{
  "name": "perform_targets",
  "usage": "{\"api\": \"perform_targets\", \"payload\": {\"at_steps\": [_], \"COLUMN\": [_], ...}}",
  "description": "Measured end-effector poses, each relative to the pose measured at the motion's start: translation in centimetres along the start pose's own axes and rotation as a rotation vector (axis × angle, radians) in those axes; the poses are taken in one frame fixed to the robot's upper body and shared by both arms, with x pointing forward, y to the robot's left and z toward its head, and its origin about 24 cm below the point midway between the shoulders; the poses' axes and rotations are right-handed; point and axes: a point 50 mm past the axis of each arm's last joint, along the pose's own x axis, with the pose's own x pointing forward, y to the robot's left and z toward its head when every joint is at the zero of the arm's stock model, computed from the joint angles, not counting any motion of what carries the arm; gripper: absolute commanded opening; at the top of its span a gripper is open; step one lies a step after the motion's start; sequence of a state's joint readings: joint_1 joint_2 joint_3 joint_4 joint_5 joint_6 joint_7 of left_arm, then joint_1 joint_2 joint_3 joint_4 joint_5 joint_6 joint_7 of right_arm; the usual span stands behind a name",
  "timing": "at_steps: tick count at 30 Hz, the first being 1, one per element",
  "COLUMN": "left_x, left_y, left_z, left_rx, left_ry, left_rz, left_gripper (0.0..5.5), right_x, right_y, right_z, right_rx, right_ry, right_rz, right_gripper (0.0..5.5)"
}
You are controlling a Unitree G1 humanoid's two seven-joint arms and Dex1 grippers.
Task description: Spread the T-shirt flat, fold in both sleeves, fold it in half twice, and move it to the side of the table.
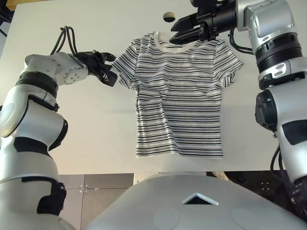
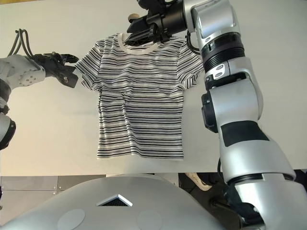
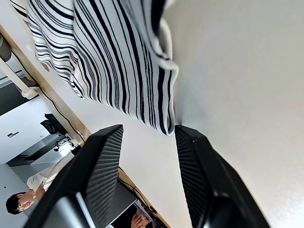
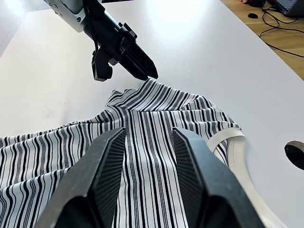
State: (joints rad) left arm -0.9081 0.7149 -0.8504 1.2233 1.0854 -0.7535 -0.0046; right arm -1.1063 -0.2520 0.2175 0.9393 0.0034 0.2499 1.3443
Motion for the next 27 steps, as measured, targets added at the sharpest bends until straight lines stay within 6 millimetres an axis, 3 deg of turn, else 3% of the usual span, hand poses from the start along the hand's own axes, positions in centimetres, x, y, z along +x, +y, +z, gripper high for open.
{"api": "perform_targets", "payload": {"at_steps": [11,23,27], "left_x": [1.0,1.1,0.2], "left_y": [0.8,0.7,-0.2], "left_z": [2.6,2.7,1.6], "left_rx": [-0.007,0.004,-0.006], "left_ry": [-0.164,-0.171,-0.132], "left_rz": [0.047,0.048,0.019], "left_gripper": [0.12,0.12,0.12], "right_x": [0.1,0.1,0.1], "right_y": [-0.2,-0.2,-0.2], "right_z": [-0.2,-0.2,-0.2], "right_rx": [0.008,0.009,0.009], "right_ry": [0.002,-0.002,-0.002], "right_rz": [-0.031,-0.045,-0.046], "right_gripper": [1.87,1.87,1.87]}}
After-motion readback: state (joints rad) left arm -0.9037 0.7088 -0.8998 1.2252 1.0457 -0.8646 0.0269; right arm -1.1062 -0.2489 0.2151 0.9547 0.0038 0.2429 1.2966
